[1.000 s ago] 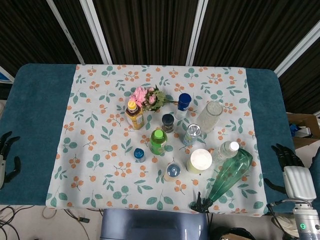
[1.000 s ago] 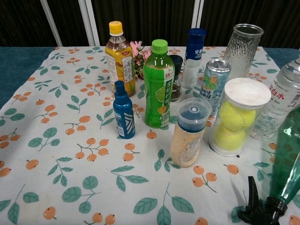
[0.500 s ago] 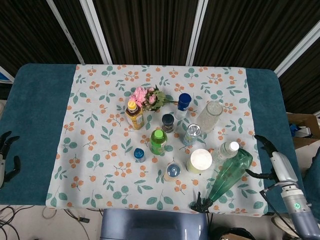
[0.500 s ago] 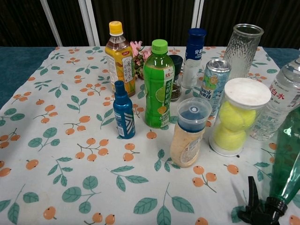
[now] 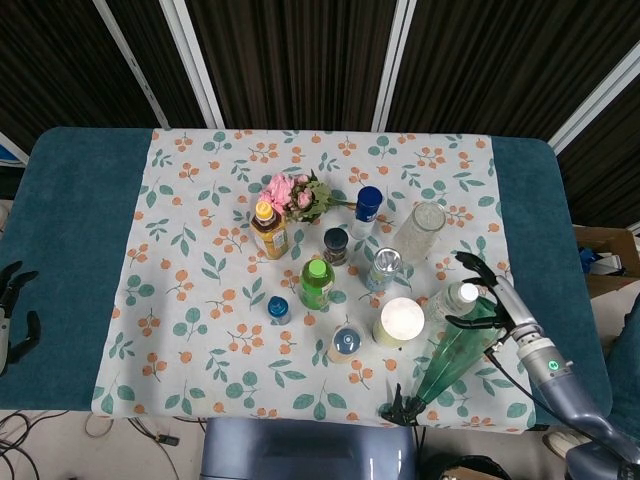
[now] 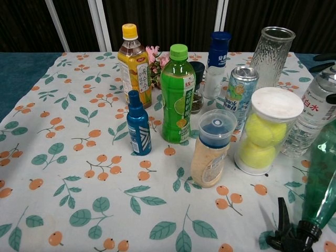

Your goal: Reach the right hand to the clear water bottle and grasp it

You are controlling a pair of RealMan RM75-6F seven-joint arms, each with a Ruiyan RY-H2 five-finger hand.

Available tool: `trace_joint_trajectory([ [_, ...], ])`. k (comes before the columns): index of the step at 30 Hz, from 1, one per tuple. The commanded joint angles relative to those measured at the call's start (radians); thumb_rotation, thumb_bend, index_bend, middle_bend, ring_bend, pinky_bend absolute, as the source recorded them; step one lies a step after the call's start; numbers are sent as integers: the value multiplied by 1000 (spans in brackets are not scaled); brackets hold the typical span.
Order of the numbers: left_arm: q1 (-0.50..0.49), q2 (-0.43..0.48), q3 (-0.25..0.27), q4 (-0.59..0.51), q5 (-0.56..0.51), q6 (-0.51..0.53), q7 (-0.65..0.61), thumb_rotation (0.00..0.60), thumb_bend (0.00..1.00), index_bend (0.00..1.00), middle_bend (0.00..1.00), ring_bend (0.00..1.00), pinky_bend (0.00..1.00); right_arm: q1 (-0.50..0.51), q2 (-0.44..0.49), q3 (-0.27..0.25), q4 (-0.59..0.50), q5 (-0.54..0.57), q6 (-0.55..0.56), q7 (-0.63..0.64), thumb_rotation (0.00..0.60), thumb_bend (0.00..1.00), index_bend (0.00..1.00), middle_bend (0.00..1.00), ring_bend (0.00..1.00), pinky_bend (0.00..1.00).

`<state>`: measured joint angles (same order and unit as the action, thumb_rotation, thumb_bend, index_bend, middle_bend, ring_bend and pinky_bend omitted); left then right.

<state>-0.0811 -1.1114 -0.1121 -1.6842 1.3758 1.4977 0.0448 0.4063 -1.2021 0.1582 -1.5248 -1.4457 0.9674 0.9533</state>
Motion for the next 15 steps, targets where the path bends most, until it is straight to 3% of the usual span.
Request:
trace_joint_trajectory([
  [1, 0, 0, 0, 0, -1, 0, 1, 600, 589, 191, 75, 110, 0, 18, -30, 4, 20, 21, -20, -17, 600, 192, 117, 141, 123, 218],
  [15, -1, 2, 0, -1, -7, -6, 5, 600, 588, 191, 74, 110, 0, 13, -77, -19, 49, 43, -3, -65, 600, 192, 182, 207, 141, 218],
])
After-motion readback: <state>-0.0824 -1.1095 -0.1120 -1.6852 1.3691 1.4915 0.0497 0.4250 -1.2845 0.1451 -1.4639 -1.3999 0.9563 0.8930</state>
